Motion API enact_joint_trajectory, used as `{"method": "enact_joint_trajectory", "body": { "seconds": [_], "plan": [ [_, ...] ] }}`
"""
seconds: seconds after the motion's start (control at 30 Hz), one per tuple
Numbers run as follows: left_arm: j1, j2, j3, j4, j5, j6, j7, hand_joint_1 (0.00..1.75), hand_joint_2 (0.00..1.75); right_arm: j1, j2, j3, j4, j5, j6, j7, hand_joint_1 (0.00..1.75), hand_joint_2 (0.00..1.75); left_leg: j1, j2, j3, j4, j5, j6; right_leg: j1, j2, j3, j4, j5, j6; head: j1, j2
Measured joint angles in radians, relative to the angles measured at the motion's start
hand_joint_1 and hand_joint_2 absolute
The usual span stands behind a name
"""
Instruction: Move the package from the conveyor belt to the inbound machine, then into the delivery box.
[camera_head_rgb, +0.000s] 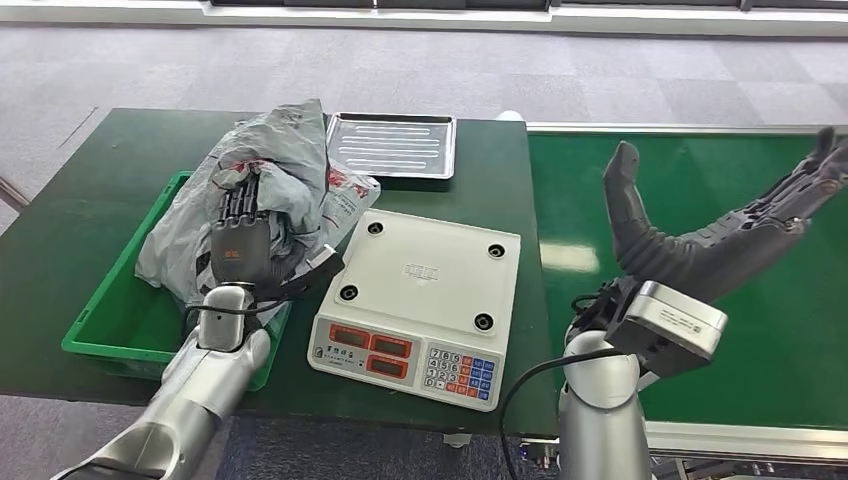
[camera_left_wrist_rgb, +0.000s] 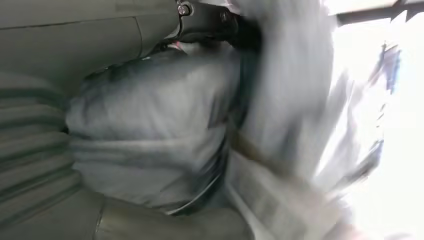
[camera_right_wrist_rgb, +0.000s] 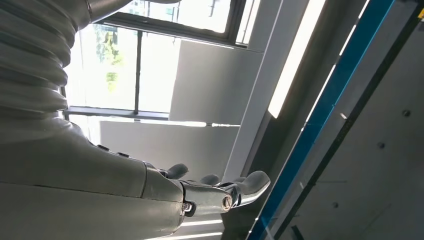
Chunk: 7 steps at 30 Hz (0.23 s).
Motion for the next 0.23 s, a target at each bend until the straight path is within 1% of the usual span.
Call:
{"method": "enact_joint_trajectory", "body": {
  "seconds": [0.07, 0.1, 0.13, 0.17, 0.2, 0.23],
  "plan": [
    [0.038, -0.047, 0.085, -0.139, 0.192, 0.001, -0.226, 0.00, 0.00, 0.002, 0.000, -0.001, 0.003, -0.006, 0.000, -0.017, 0.00, 1.75, 0.000, 0.001, -0.005, 0.001, 0.001, 0.000, 0.000, 0.002, -0.004, 0.000, 0.003, 0.001, 0.000, 0.000],
    [0.054, -0.072, 0.127, -0.218, 0.326, 0.002, -0.334, 0.00, 0.00, 0.002, 0.000, -0.002, 0.006, -0.010, 0.000, -0.027, 0.00, 1.75, 0.000, 0.003, -0.006, 0.001, 0.001, 0.000, 0.000, 0.004, -0.006, 0.000, 0.004, 0.001, 0.000, 0.000],
    [0.071, -0.093, 0.158, -0.304, 0.481, -0.001, -0.416, 0.00, 0.00, 0.002, 0.000, -0.003, 0.012, -0.014, 0.000, -0.038, 0.00, 1.75, 0.000, 0.005, -0.007, 0.001, 0.000, 0.001, 0.000, 0.006, -0.007, 0.000, 0.004, 0.001, 0.000, 0.000],
    [0.091, -0.107, 0.178, -0.399, 0.644, -0.008, -0.474, 0.00, 0.00, 0.002, 0.000, -0.004, 0.019, -0.017, 0.000, -0.048, 0.00, 1.75, 0.000, 0.008, -0.007, 0.001, 0.000, 0.001, 0.000, 0.008, -0.008, 0.000, 0.004, 0.001, 0.000, 0.000],
    [0.111, -0.117, 0.187, -0.497, 0.803, -0.019, -0.513, 0.00, 0.00, 0.002, 0.000, -0.005, 0.027, -0.020, 0.000, -0.056, 0.00, 1.75, 0.000, 0.010, -0.007, 0.001, -0.001, 0.001, 0.000, 0.010, -0.009, 0.000, 0.004, 0.001, 0.000, 0.000],
    [0.123, -0.120, 0.188, -0.550, 0.884, -0.026, -0.528, 0.00, 0.00, 0.002, 0.000, -0.006, 0.031, -0.022, 0.000, -0.060, 0.00, 1.75, 0.000, 0.011, -0.007, 0.001, -0.001, 0.001, 0.000, 0.012, -0.010, 0.000, 0.004, 0.001, 0.000, 0.000]
  ]
}}
